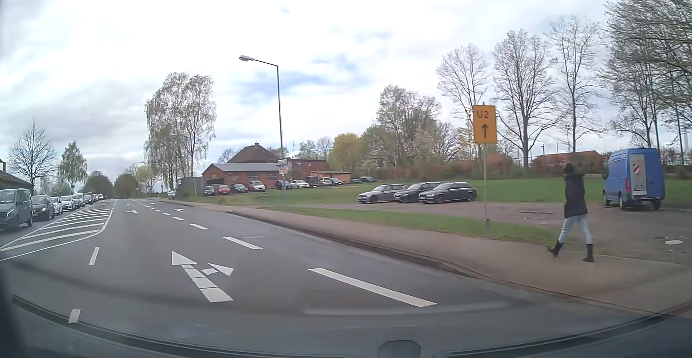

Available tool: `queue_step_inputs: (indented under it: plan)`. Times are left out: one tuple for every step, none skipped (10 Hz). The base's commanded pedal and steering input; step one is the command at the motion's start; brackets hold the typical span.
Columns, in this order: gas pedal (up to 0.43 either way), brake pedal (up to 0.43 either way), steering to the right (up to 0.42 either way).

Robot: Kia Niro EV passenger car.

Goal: Follow the waypoints while adhering to traffic rules and regulations

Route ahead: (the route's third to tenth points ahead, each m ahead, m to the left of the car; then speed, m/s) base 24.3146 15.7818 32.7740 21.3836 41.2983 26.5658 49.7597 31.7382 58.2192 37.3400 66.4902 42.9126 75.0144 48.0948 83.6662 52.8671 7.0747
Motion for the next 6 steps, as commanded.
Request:
queue_step_inputs:
  plan:
    - [0.220, 0.000, -0.190]
    - [0.220, 0.000, -0.186]
    - [0.220, 0.000, -0.181]
    - [0.220, 0.000, -0.178]
    - [0.220, 0.000, -0.175]
    - [0.220, 0.000, -0.173]
